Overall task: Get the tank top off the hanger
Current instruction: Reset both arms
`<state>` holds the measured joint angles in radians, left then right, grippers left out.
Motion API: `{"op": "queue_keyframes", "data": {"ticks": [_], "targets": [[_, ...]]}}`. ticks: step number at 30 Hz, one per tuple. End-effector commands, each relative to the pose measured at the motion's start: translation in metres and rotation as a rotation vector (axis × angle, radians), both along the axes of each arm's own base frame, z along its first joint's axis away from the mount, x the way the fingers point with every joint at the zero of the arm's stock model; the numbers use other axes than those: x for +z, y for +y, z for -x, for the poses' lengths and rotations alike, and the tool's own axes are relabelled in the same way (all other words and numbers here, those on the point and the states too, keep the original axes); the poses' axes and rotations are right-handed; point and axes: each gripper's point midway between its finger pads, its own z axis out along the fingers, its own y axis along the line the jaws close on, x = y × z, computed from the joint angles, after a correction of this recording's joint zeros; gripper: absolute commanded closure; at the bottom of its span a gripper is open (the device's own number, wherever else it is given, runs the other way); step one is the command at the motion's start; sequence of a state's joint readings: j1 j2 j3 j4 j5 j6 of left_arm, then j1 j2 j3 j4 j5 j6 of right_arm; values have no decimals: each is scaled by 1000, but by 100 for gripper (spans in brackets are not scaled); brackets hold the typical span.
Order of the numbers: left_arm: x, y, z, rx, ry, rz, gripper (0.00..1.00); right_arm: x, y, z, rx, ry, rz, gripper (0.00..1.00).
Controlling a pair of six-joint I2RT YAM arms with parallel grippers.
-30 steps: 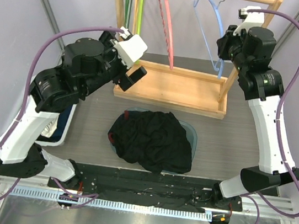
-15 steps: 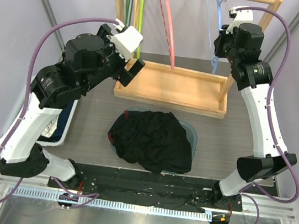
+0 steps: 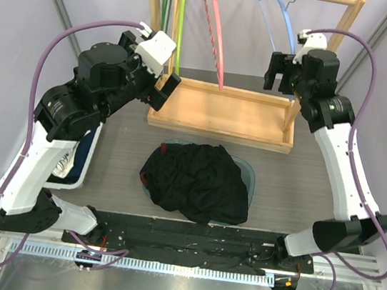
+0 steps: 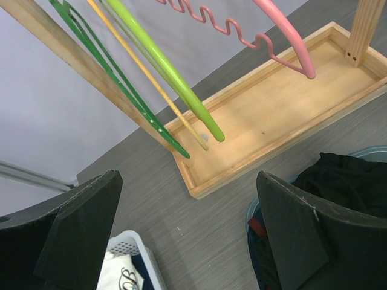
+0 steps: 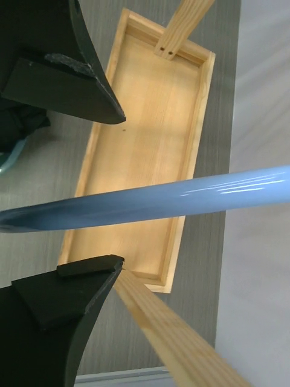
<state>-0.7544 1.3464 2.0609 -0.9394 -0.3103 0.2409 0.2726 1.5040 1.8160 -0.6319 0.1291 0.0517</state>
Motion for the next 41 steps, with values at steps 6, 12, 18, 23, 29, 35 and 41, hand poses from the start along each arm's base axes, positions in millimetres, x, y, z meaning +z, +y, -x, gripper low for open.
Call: {"op": "queue_keyframes", "data": {"ticks": [6, 12, 18, 23, 29, 35, 41], "targets": [[-3, 19, 1, 36, 16, 77, 0, 68, -23, 99, -6, -203, -136, 0], [-30, 36, 6, 77, 64, 71, 0, 74, -32, 154, 23, -221, -156, 0], [-73, 52, 10, 101, 155, 74, 0, 68, -57, 201, -59, -237, -195, 0], [-105, 65, 17, 122, 203, 69, 0, 26, -62, 211, -91, -172, -208, 0], [-151, 80, 16, 177, 245, 28, 0, -44, -64, 200, -182, -10, -234, 0], [-202, 88, 10, 216, 275, 18, 0, -85, -55, 192, -150, 31, -233, 0], [-224, 89, 5, 229, 298, 46, 0, -110, -45, 185, -113, 55, -239, 0]]}}
